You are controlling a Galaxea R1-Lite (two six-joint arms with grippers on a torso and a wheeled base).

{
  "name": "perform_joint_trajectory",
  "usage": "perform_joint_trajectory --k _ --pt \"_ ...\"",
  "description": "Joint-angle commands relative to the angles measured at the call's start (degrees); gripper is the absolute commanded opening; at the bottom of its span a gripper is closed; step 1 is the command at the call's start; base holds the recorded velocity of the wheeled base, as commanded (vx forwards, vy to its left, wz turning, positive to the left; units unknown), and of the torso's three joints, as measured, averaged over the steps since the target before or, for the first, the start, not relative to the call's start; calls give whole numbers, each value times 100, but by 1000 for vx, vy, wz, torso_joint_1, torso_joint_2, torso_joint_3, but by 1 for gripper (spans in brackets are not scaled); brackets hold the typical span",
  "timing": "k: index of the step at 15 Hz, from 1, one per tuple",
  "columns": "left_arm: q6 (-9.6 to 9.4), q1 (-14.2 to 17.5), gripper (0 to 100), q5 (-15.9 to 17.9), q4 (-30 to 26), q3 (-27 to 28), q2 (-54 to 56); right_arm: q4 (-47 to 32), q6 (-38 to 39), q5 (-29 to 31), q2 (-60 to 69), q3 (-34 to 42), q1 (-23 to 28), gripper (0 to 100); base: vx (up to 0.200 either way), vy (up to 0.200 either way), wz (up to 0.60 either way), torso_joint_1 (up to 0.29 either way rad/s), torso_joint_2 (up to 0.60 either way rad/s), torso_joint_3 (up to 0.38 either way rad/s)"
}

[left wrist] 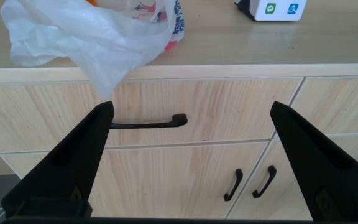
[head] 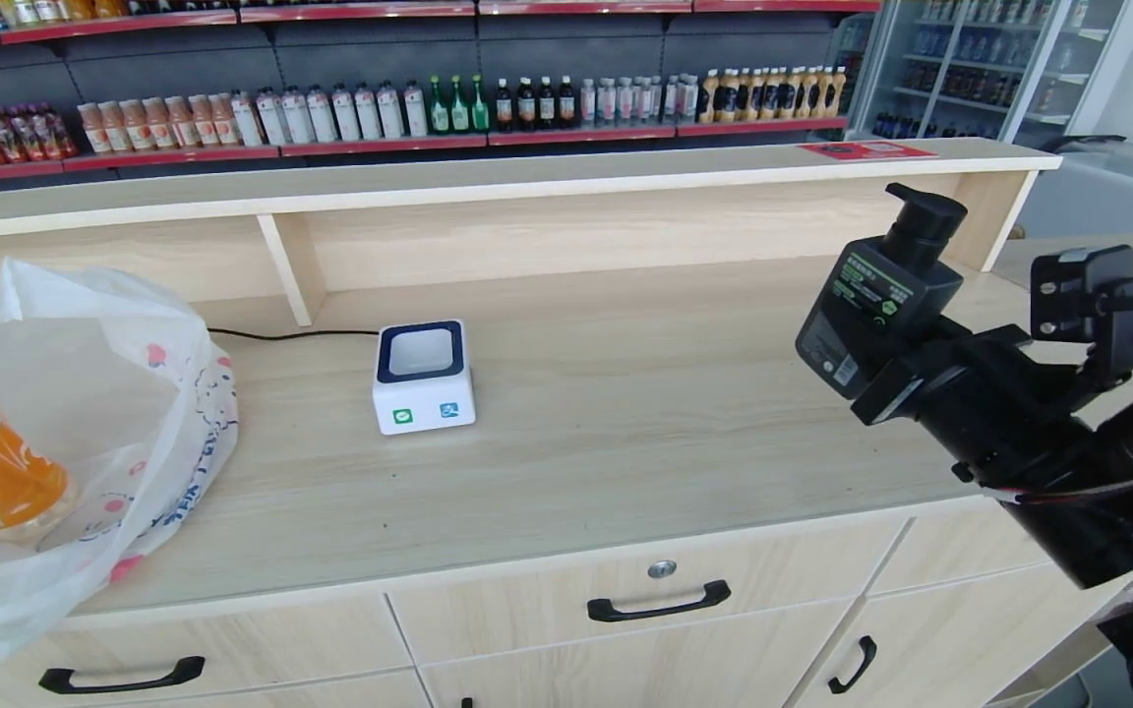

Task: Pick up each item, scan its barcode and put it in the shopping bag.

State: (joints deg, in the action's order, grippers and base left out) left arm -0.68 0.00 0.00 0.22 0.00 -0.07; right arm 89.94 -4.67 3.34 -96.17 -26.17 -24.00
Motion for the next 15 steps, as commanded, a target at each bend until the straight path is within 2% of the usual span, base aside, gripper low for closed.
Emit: perform_joint_trajectory --k 1,4,7,15 --pt "-2 0 100 0 4 0 -1 6 -8 0 -77 -19 124 0 -200 0 0 2 7 7" --pt "7 0 100 0 4 0 -1 6 115 26 -77 -151 379 0 -200 0 0 10 5 -2" --pt "7 0 100 0 4 0 -1 6 133 26 -60 -151 476 0 0 0 0 0 0 0" --pt "42 0 100 0 4 0 -1 6 133 18 -200 -468 563 0 0 200 0 5 4 4"
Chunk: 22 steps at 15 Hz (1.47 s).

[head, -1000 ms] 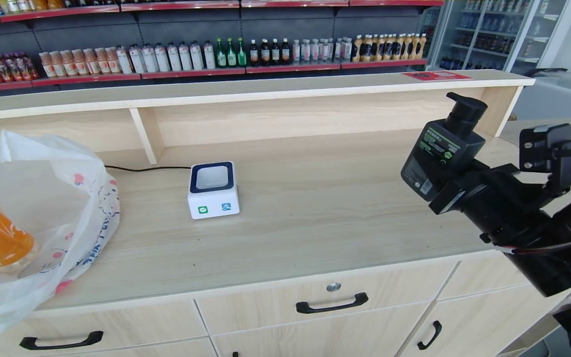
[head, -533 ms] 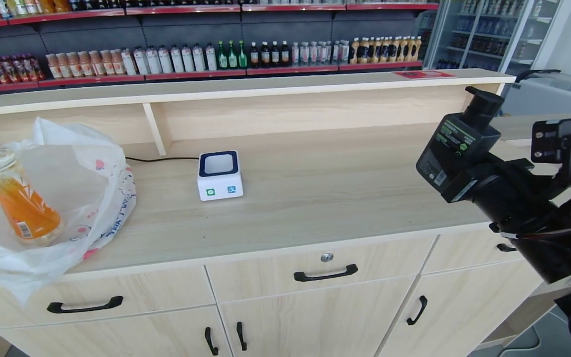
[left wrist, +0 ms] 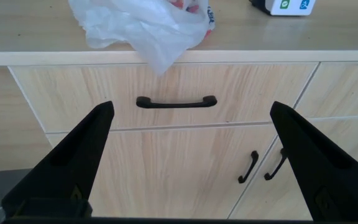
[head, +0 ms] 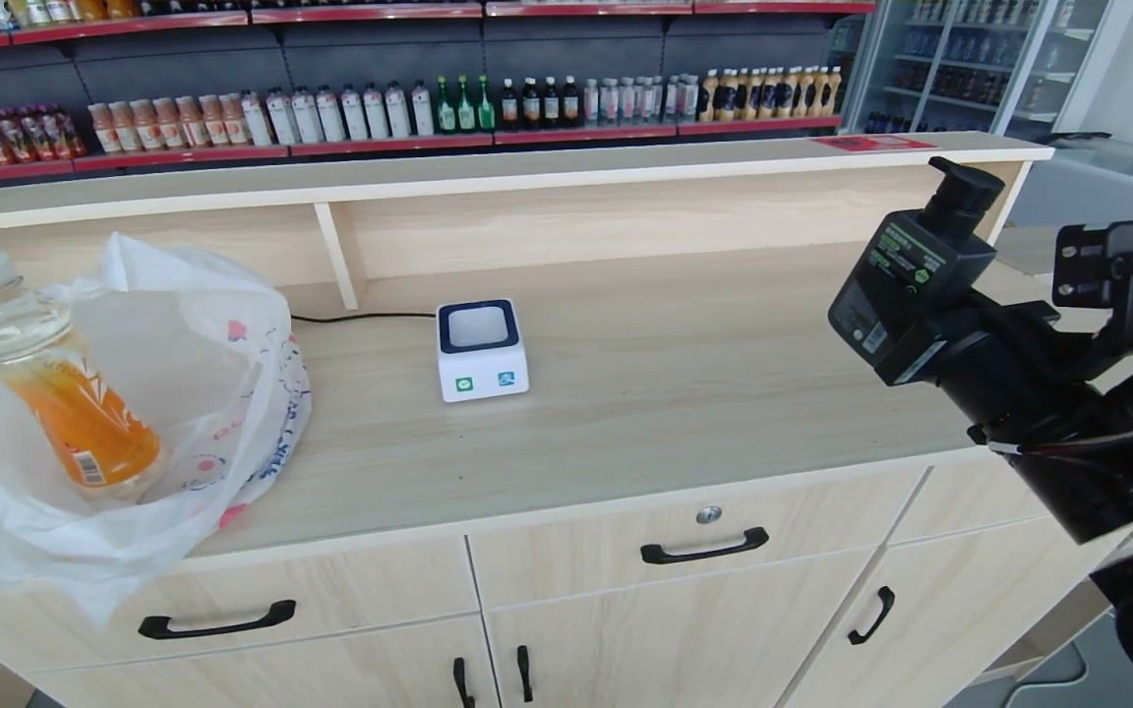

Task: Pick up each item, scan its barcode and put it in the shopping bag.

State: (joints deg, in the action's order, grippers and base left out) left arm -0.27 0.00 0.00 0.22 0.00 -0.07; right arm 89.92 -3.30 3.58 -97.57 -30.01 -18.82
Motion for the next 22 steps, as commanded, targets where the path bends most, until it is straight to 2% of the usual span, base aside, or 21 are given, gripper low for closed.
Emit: perform_joint_trajectory --k 1,16,19,22 --pt "0 0 100 0 4 0 -1 8 5 -7 -69 -128 80 0 0 200 0 2 2 -2" --pt "27 0 100 -9 4 0 -1 8 14 -24 107 31 107 0 0 200 0 2 1 3" --pt "27 9 100 0 4 0 -1 8 40 -33 230 92 116 0 0 0 0 0 0 0" --pt "27 0 100 0 4 0 -1 8 111 -42 256 57 116 0 0 0 600 4 1 6"
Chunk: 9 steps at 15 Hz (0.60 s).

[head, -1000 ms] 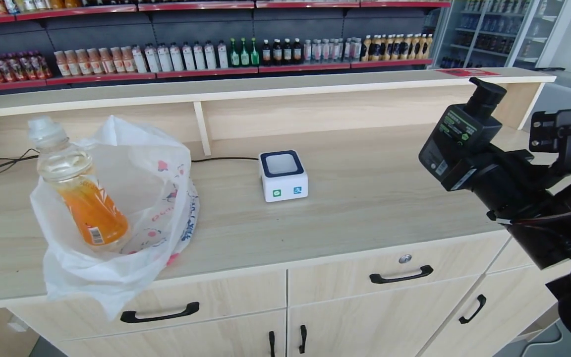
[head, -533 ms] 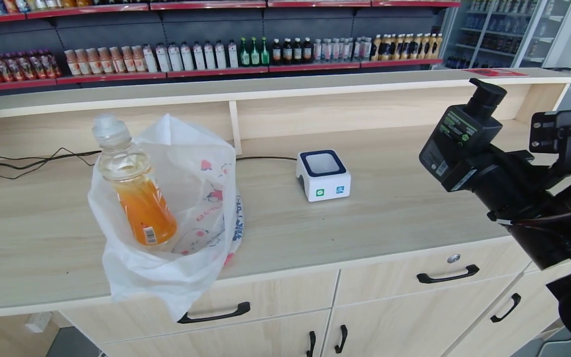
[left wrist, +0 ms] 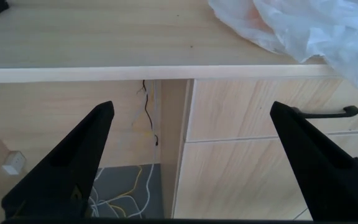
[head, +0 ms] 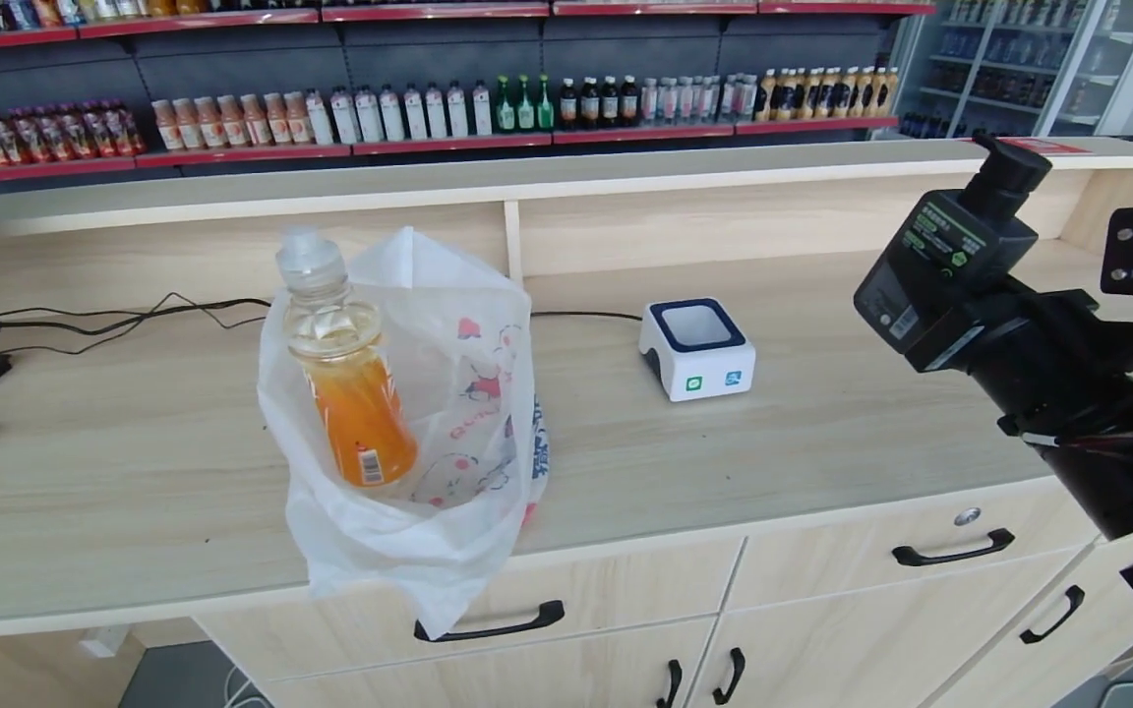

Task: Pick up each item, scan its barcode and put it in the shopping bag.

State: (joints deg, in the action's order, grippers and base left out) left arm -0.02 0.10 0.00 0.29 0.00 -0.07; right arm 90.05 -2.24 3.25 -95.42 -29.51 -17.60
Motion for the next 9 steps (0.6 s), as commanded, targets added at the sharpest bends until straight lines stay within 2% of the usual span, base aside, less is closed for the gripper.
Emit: perform_joint_trajectory --k 1,3,4,6,9 --pt "-6 -10 100 -9 -3 0 -1 -5 13 -27 14 -11 3 0 0 0 600 -2 2 2" --pt "-24 -10 100 0 -3 0 -1 -5 31 -211 -126 69 3 0 0 0 0 0 0 0" --pt "-15 -10 100 -9 -3 0 -1 -5 22 -519 -293 77 73 0 0 0 0 0 0 0" --pt "2 -1 100 -9 -3 0 -1 -5 -4 -1319 -830 -476 627 0 0 0 0 0 0 0" --pt "-6 -1 100 -9 -3 0 -1 -5 -13 -2672 -1585 -1452 1180 0 0 0 0 0 0 0"
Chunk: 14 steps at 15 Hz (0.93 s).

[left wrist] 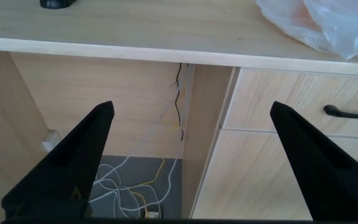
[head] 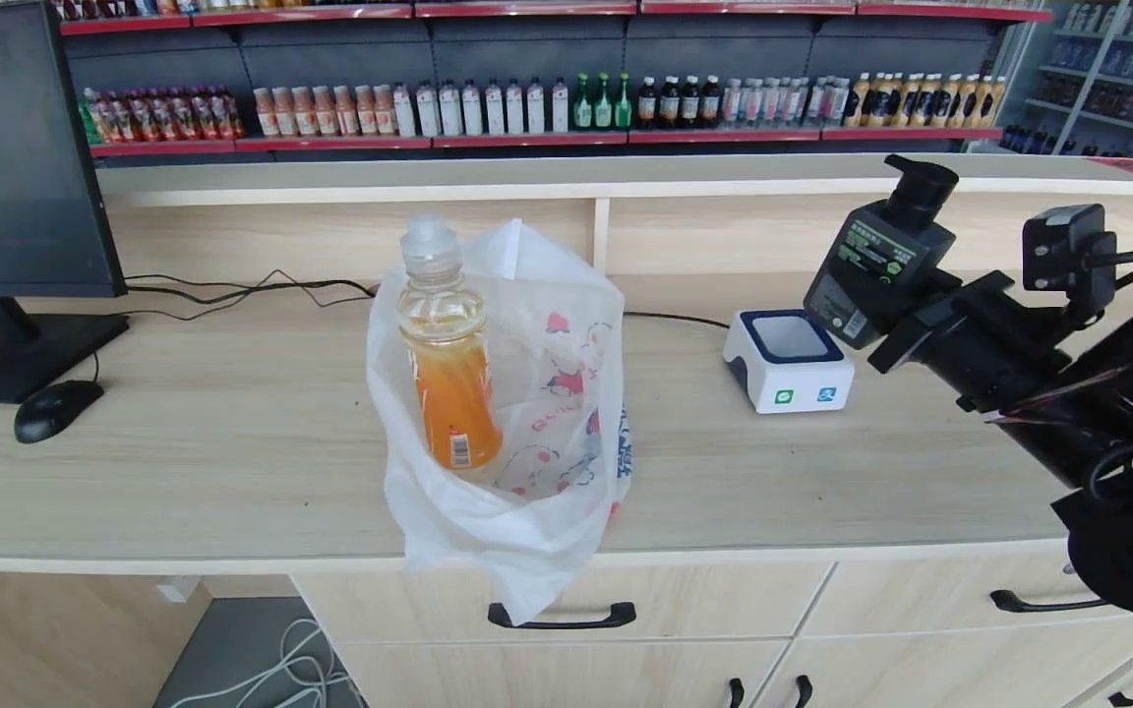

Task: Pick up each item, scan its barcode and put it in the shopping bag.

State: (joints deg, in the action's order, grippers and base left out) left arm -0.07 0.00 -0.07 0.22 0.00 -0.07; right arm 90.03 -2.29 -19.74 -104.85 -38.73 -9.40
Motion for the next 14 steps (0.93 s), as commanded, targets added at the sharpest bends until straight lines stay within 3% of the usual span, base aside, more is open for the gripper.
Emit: perform_joint_trajectory --k 1,4,6,10,13,14 --pt "-1 9 100 7 4 0 -1 -3 -17 -742 -809 -776 518 0 0 0 0 0 0 0" --pt "-1 9 100 -1 4 0 -1 -3 -43 -2667 -1275 -1655 1195 0 0 0 0 0 0 0" --pt "-10 0 100 7 4 0 -1 -3 -70 -3520 -1600 -2367 1555 0 0 0 0 0 0 0" --pt "-28 0 100 7 13 0 -1 -3 89 -4249 -2233 -4187 1573 0 0 0 0 0 0 0" --pt "-37 0 100 7 22 0 -1 -3 89 -4302 -2285 -4292 1344 0 0 0 0 0 0 0" --pt "-133 0 100 7 22 0 -1 -3 53 -4390 -2408 -4327 1291 0 0 0 0 0 0 0"
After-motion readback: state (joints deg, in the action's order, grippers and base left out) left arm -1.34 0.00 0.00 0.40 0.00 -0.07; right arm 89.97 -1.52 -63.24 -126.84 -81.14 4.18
